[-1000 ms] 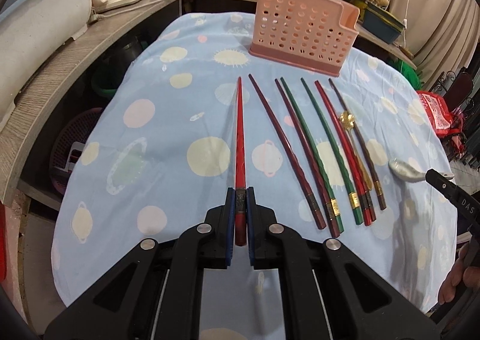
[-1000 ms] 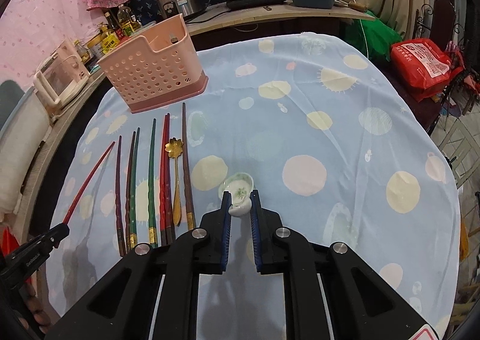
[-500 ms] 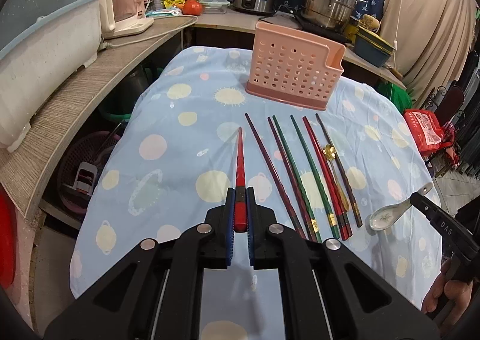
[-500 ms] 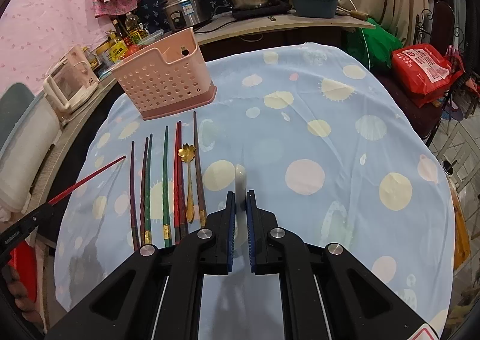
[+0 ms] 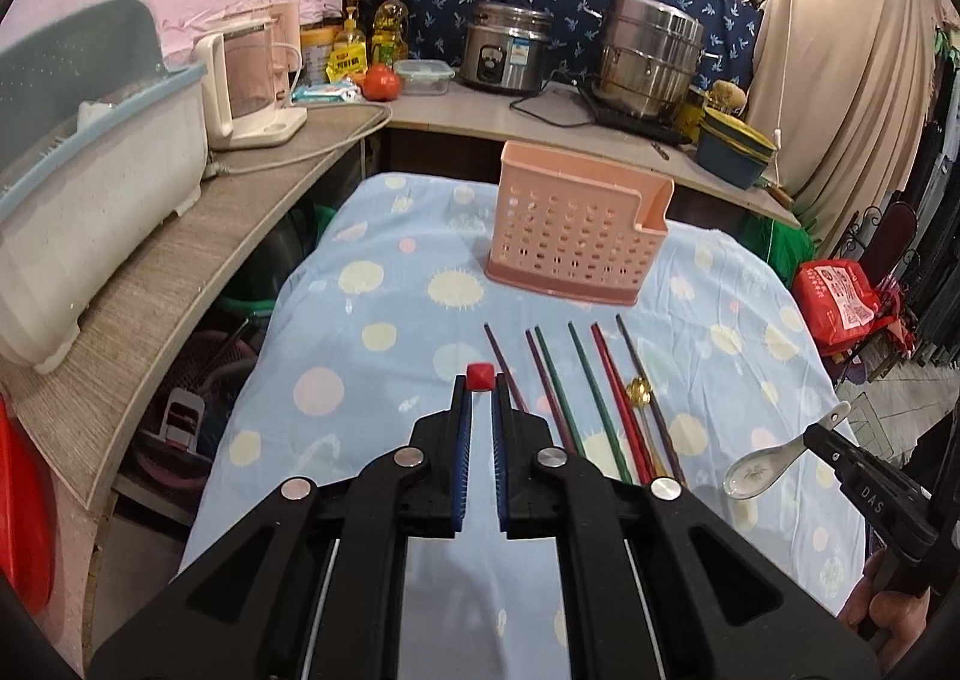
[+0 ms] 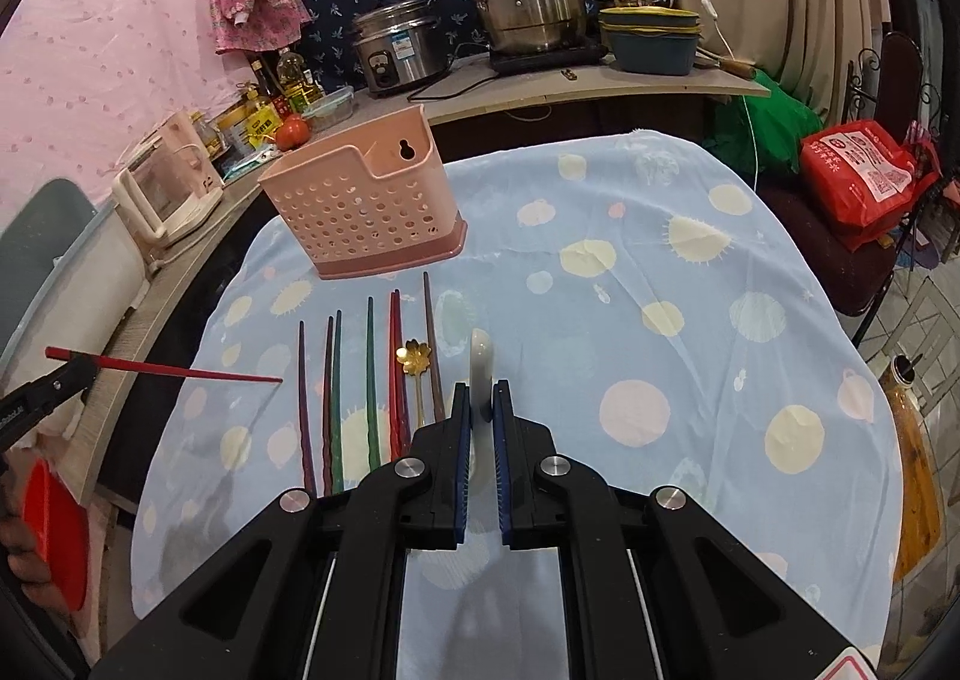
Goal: Organize utensils
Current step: 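Lift the red chopstick and white spoon and carry both toward the pink holder, then lower the chopstick and spoon into the pink holder and open both tools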
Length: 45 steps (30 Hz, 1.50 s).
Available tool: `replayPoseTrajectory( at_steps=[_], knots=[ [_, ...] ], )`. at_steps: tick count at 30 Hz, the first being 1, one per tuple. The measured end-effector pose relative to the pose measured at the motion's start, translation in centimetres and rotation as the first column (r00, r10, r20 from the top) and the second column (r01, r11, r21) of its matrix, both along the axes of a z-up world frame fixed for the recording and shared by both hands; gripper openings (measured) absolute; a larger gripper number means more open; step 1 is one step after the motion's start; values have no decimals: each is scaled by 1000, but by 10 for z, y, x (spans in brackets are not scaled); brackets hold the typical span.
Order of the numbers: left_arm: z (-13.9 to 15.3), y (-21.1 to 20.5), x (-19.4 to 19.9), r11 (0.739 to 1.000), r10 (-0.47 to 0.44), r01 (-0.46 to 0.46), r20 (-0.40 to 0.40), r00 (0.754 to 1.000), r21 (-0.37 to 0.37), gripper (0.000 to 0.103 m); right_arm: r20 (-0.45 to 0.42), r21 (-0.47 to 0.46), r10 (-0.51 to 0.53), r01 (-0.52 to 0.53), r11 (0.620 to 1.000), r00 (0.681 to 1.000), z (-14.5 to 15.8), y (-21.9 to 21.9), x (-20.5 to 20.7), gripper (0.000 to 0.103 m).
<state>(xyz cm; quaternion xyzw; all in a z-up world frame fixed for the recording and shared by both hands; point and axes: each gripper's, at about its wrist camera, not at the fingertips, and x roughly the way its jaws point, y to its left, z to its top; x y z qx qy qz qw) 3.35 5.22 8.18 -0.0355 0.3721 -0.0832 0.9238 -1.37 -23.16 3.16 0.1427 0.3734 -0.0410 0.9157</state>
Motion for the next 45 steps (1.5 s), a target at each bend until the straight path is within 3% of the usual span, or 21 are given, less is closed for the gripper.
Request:
replayPoseTrajectory(
  at_steps=[12,22,26,34,41,43,45],
  knots=[
    [75,-12,55,999,-18,22,159,987,-26,6,91,-19,59,-57,998,994,50,2,66,7],
    [154,-31,133,998,-16,35,319,948,-54,6,155,-36,73,-68,997,985,91,2,163,7],
    [165,-43,165,996,-18,45,338,941,-72,6,150,-47,77,-71,996,986,93,7,200,7],
    [154,-53,213,995,-5,37,325,946,-93,6,107,-38,88,-84,996,990,71,12,248,7],
    [99,-49,240,997,13,6,223,975,-83,6,51,-26,93,-92,995,994,40,14,264,8],
    [85,-48,244,996,18,-1,196,980,-85,7,62,-36,79,-77,996,995,39,14,261,14],
    [76,-45,243,997,39,-25,189,981,-74,9,72,-46,73,-70,996,995,38,15,258,36]
  ],
)
